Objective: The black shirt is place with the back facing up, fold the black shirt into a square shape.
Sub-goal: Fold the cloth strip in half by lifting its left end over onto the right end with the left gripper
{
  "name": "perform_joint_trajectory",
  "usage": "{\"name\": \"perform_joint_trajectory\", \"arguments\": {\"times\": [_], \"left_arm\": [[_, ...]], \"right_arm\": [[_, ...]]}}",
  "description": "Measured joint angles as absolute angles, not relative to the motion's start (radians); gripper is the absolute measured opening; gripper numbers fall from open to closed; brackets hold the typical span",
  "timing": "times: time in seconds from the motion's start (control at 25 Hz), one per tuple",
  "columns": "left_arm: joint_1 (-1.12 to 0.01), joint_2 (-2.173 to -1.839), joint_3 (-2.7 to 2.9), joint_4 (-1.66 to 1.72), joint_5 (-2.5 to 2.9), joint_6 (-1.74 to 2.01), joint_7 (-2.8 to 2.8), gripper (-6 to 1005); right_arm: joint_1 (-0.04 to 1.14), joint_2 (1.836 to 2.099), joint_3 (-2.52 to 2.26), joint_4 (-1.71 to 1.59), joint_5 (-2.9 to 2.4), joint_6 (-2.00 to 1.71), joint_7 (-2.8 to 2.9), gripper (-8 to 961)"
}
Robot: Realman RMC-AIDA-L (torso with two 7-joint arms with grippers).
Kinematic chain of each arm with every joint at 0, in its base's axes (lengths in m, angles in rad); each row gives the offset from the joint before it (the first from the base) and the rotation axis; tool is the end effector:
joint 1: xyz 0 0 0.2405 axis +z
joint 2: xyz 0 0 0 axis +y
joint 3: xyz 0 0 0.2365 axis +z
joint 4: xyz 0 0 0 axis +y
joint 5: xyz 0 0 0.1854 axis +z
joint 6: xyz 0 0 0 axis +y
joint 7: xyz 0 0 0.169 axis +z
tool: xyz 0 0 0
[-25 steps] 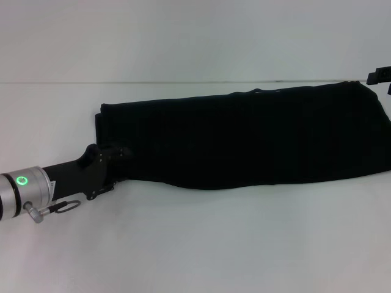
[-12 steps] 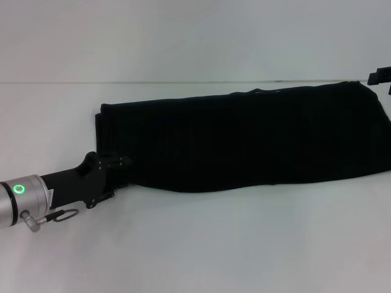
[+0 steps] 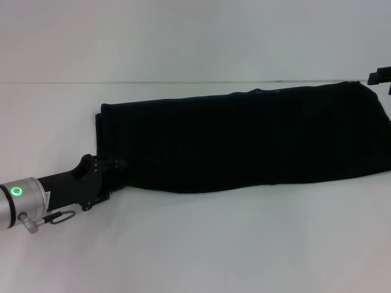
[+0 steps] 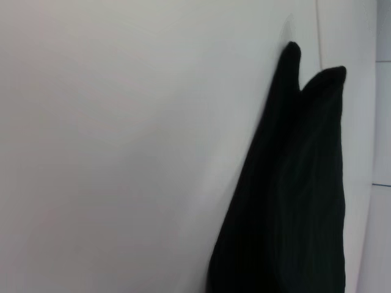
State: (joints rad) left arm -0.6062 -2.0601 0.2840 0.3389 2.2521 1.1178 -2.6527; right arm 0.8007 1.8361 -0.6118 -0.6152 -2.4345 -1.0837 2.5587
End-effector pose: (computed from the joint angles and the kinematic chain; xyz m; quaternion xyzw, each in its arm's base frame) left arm -0.2939 0.3402 -0.0332 -0.4482 -0.8315 -0.3109 0.1053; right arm 0.2651 0.4369 0.0982 -0.7067 0.6088 0.1470 0.3291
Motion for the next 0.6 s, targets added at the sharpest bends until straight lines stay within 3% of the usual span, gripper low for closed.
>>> {"name": "perform_joint_trajectory", "arguments": {"times": [0.52,0.6], "left_arm": [[-0.63,-2.062,0.291,0.339,2.251,1.097,-2.638,511],[-0.627,-2.062,0.291,0.34,2.251,1.097,-2.637,465]], "right_arm": [[0.794,1.835,-0.599,-0.621,-2.434,-1.092,2.559,640],[0.794,1.835,-0.597,-0.621,-2.434,-1.092,2.559,639]]}}
